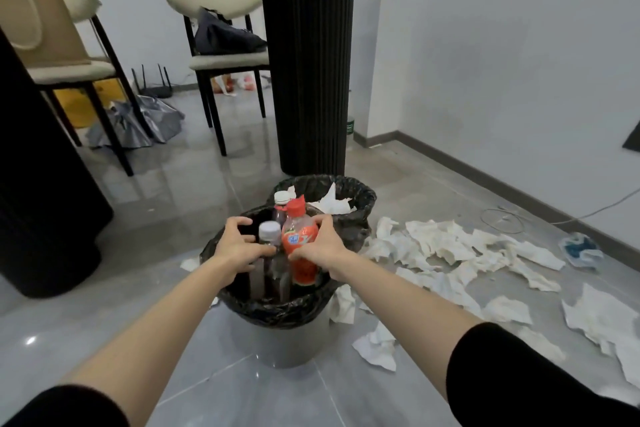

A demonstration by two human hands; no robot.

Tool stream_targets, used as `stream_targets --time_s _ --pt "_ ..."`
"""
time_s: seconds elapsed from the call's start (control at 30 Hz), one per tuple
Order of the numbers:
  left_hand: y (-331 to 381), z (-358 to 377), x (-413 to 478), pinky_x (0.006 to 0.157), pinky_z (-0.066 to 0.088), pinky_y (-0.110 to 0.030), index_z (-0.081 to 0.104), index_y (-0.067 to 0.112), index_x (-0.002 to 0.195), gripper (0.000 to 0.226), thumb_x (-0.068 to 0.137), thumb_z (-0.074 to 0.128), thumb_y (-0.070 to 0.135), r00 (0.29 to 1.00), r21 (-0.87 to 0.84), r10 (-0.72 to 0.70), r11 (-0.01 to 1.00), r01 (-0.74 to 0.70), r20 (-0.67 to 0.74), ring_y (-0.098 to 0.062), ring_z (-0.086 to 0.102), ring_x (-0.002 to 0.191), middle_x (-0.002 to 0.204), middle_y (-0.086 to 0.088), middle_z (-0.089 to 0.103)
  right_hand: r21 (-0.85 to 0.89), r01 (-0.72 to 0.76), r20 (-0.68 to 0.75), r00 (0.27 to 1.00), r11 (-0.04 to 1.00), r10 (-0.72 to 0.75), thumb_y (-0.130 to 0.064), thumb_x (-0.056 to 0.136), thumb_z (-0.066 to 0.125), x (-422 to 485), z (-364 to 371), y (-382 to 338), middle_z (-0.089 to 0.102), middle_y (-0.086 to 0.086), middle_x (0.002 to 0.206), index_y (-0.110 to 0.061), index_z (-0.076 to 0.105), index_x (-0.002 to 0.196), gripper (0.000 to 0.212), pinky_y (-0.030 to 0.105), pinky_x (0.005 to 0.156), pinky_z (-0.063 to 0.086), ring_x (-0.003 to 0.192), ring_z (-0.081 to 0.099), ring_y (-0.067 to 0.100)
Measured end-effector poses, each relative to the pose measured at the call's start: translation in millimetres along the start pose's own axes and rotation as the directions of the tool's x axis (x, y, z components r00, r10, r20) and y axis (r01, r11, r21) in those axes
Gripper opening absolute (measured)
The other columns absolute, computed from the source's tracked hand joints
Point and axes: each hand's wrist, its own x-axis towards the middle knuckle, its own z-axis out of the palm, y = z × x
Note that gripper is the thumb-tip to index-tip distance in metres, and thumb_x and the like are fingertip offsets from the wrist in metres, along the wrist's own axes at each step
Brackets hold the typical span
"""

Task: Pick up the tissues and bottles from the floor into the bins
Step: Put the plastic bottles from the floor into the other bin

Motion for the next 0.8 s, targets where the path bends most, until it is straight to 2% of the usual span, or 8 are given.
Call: stream_targets --time_s 0.1,0.2,0.3,0.4,0.57,0.7,0.8 --pt "-2 2 4 0.08 0.051 -0.04 0.045 0.014 0.128 0.054 0.081 0.07 0.004 1.0 0.039 -0.01 0.999 0.01 0.009 -0.023 0.054 0.104 0.121 -0.011 0.054 -0.088 0.051 0.009 0.999 0.995 -0.051 -0.011 0.072 0.078 0 5 6 0.051 0.008 0.121 -0.017 0.034 0.126 0.069 0.026 0.087 0.042 0.107 0.051 0.021" --pt "-1 6 4 0.081 0.05 -0.04 0.048 0.013 0.125 0.044 0.085 0.064 0.004 1.0 0.084 0.022 0.996 -0.02 -0.017 -0.022 0.053 0.098 0.112 -0.008 0.055 -0.189 0.114 -0.039 0.992 0.975 -0.123 -0.012 0.077 0.073 -1 3 4 0.046 0.012 0.13 -0.014 0.035 0.131 0.066 0.028 0.094 0.04 0.118 0.048 0.025" --pt "5 10 2 0.071 0.048 -0.031 0.051 0.01 0.123 0.039 0.087 0.061 0.003 0.993 0.133 0.111 0.986 -0.104 -0.043 -0.017 0.054 0.086 0.107 -0.006 0.056 -0.26 0.182 -0.056 0.977 0.948 -0.203 -0.009 0.08 0.066 -4 -7 -1 0.045 0.012 0.131 -0.01 0.039 0.13 0.056 0.025 0.094 0.037 0.121 0.045 0.024" --pt "14 16 -3 0.077 0.047 -0.032 0.053 0.01 0.121 0.035 0.088 0.059 0.003 0.978 0.164 0.2 0.969 -0.187 -0.064 -0.017 0.054 0.085 0.113 -0.01 0.061 -0.263 0.2 -0.105 0.967 0.944 -0.234 -0.009 0.083 0.061 -10 -23 -4 0.048 0.009 0.13 -0.011 0.045 0.126 0.047 0.026 0.093 0.038 0.119 0.047 0.022" --pt "32 35 -18 0.08 0.044 -0.026 0.054 0.013 0.121 0.034 0.088 0.057 0.004 0.952 0.205 0.307 0.931 -0.302 0.008 -0.017 0.056 0.099 0.115 -0.006 0.063 -0.218 0.135 -0.201 0.963 0.967 -0.18 -0.009 0.084 0.057 -21 -57 6 0.05 0.007 0.129 -0.012 0.048 0.125 0.042 0.034 0.099 0.042 0.119 0.049 0.022" --pt "42 66 -40 0.083 0.043 -0.024 0.054 0.014 0.122 0.034 0.089 0.057 0.008 0.916 0.284 0.377 0.871 -0.4 0.135 -0.014 0.055 0.101 0.115 -0.001 0.062 -0.118 0.053 -0.282 0.956 0.992 -0.085 -0.008 0.085 0.059 -35 -87 20 0.055 0.004 0.117 -0.008 0.051 0.121 0.036 0.028 0.089 0.044 0.108 0.053 0.019" --pt "41 84 -49 0.093 0.045 -0.03 0.052 0.014 0.125 0.037 0.089 0.057 0.014 0.884 0.389 0.401 0.794 -0.467 0.241 -0.02 0.057 0.107 0.122 -0.005 0.06 -0.11 0.01 -0.276 0.96 0.994 -0.04 -0.012 0.087 0.059 -43 -98 26 0.054 0.005 0.113 -0.007 0.05 0.122 0.036 0.03 0.087 0.044 0.102 0.051 0.02"
